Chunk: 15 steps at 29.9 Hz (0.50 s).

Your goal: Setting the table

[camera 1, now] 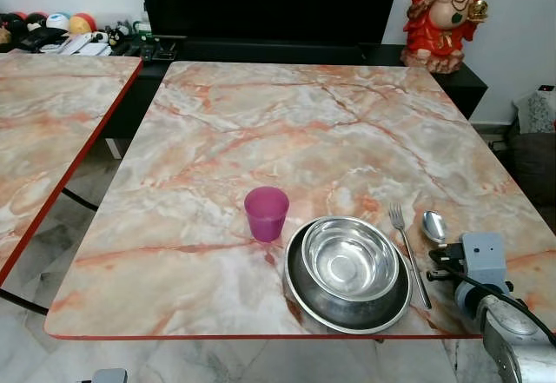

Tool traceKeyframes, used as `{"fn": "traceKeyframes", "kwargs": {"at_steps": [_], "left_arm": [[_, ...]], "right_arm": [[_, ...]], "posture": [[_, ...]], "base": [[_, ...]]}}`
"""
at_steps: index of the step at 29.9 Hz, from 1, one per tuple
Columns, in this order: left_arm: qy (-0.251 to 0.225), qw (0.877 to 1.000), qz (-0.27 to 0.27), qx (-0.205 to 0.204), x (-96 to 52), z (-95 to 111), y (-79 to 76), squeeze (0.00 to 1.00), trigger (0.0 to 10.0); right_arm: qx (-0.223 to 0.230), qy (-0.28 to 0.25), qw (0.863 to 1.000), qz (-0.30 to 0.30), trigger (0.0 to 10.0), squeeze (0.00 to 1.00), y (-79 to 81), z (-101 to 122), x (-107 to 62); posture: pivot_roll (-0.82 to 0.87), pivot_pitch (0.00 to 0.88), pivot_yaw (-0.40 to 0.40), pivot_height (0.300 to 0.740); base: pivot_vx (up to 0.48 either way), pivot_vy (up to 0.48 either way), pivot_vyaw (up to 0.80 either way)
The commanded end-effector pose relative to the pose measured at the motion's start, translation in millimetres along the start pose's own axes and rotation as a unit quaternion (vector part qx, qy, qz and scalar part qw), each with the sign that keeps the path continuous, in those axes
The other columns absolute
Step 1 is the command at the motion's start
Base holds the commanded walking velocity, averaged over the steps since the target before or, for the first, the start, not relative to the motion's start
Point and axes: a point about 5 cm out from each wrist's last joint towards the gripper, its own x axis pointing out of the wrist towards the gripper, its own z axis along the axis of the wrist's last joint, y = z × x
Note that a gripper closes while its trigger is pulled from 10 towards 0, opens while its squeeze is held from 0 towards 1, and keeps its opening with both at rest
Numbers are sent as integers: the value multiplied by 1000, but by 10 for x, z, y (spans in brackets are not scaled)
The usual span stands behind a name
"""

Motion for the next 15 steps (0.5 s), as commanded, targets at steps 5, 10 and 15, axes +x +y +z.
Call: {"fn": "traceKeyframes", "kwargs": {"at_steps": [5, 10, 15], "left_arm": [[12, 1000, -4, 11, -14, -52, -1, 0, 10000], [13, 1000, -7, 13, -16, -65, -18, 0, 10000], [14, 1000, -8, 14, -16, -67, -20, 0, 10000]], "right_arm": [[17, -13, 1000, -6, 10000, 0, -10, 7, 35], [33, -27, 999, -9, 10000, 0, 25, 32, 110], [36, -31, 999, -7, 10000, 0, 70, 58, 187]], "posture": [[15, 121, -10, 740], [19, 118, -8, 740], [26, 117, -8, 740]], "base": [[0, 0, 0], [0, 0, 0], [0, 0, 0]]}}
